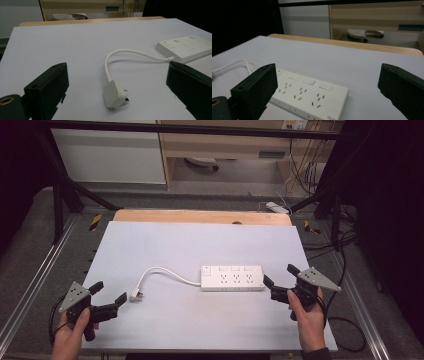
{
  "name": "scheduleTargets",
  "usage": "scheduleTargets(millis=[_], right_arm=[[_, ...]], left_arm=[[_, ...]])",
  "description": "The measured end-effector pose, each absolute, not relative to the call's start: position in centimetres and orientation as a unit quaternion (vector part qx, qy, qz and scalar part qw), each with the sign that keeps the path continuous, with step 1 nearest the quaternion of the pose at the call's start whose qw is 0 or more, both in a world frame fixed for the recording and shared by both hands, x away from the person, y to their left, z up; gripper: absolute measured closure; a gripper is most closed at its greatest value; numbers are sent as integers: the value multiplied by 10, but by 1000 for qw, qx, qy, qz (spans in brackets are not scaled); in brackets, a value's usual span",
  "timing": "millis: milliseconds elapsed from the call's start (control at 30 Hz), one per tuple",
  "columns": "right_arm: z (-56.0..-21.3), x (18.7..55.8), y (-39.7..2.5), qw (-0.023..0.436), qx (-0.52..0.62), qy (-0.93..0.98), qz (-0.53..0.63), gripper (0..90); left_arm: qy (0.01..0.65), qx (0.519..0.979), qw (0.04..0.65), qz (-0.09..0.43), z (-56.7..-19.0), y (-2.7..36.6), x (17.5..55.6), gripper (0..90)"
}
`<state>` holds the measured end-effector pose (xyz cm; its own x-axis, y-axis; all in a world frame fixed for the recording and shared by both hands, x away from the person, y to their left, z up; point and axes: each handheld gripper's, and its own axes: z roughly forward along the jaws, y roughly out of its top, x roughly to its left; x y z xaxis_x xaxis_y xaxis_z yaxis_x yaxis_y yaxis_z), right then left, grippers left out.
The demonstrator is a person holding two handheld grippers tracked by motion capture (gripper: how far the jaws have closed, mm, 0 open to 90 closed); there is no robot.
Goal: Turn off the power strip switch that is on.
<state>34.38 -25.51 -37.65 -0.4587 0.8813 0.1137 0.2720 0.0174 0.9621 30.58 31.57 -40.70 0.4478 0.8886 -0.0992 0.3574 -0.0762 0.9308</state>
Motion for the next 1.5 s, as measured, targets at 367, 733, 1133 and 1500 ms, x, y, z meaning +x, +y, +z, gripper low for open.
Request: scheduleTargets(millis=[367,733,1133,1500], right_arm=[[-364,358,-249,280,434,669,535,20],[-357,371,-235,275,425,692,516,35],[-352,385,-221,278,419,703,503,58],[-356,399,-207,275,413,709,501,78]], left_arm=[[456,684,504,263,-407,316,306,43],[457,685,504,262,-408,315,306,43],[458,687,500,261,-408,315,307,43],[455,690,497,264,-409,316,307,43]])
